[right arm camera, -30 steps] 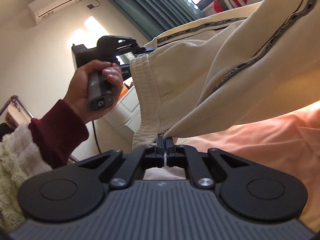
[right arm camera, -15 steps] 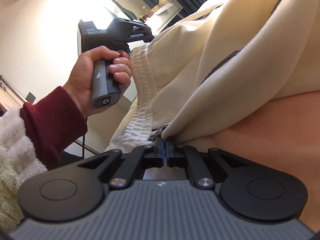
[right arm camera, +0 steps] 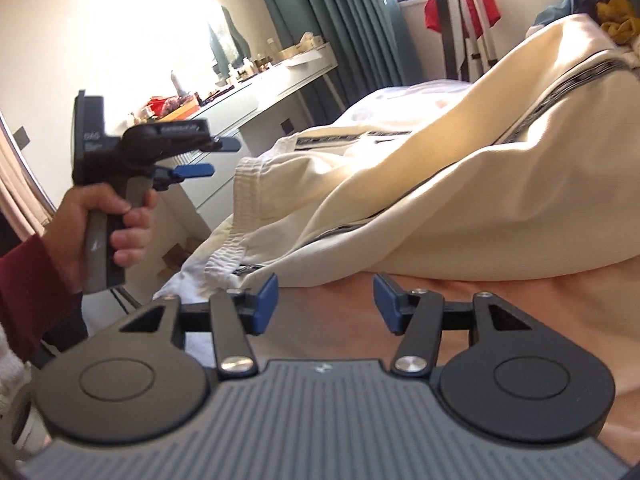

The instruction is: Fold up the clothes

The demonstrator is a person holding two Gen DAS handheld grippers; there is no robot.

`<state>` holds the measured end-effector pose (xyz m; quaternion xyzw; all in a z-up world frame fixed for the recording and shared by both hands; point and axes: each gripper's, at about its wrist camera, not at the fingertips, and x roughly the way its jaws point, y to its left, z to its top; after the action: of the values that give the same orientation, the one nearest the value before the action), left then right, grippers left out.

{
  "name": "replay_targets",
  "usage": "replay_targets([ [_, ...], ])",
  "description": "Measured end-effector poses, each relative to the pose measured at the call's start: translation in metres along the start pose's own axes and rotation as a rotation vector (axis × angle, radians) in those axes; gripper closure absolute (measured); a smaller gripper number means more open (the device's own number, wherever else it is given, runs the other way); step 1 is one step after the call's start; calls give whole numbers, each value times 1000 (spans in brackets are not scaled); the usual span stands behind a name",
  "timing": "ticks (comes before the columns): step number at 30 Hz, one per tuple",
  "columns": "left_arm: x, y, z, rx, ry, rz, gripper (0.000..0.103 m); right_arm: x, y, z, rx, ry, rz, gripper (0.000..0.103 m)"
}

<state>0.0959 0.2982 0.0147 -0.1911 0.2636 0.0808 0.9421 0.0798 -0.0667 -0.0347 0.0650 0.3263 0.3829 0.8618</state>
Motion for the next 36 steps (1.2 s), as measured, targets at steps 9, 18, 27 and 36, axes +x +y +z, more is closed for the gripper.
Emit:
replay_targets([
  [9, -4, -125, -52, 123, 22, -249, 34, -140, -74, -8, -6, -131, -194, 47],
  [18, 65, -239, -37, 297, 47, -287, 27, -184, -154, -24, 163, -243, -348, 46],
  [27, 182, -338, -2, 378, 75, -348, 22, -186, -235, -34, 371, -311, -407, 46],
  [36, 263, -411, 1, 478, 129, -311, 45, -156, -289, -44, 488, -276, -370, 46],
])
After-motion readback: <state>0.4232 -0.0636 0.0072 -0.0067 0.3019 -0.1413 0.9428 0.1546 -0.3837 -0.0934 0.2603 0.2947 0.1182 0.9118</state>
